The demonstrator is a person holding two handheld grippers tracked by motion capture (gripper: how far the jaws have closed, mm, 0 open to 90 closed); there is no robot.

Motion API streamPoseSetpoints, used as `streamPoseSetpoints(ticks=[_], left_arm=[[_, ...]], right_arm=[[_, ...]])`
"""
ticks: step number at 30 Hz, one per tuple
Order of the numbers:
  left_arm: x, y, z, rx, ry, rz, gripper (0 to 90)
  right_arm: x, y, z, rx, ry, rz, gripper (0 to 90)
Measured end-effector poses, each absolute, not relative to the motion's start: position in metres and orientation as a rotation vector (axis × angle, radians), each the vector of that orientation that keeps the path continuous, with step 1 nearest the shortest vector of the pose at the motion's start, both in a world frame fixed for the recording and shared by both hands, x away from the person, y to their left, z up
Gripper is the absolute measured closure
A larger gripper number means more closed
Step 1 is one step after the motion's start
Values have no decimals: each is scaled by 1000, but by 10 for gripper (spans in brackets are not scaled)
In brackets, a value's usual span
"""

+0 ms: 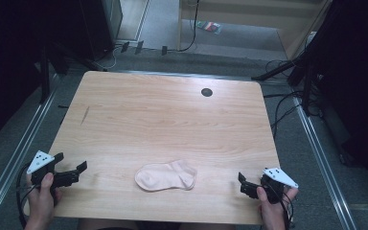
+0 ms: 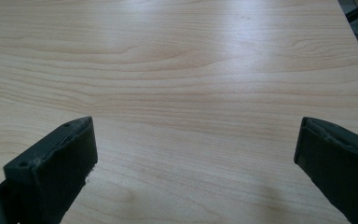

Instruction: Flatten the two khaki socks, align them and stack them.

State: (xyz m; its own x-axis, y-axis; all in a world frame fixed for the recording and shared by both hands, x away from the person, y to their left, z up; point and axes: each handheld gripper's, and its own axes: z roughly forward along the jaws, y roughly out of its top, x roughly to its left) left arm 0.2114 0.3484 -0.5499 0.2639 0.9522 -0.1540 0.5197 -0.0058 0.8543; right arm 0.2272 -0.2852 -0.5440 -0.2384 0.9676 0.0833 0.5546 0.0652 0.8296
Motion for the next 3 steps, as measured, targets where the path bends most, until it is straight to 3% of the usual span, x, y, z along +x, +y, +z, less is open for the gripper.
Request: streamPoseSetpoints(ticks=[3], left_arm=[[212,348,-550,1658,1376,620,4]], right_arm=[[227,-285,-545,1526,1841,1064,0]])
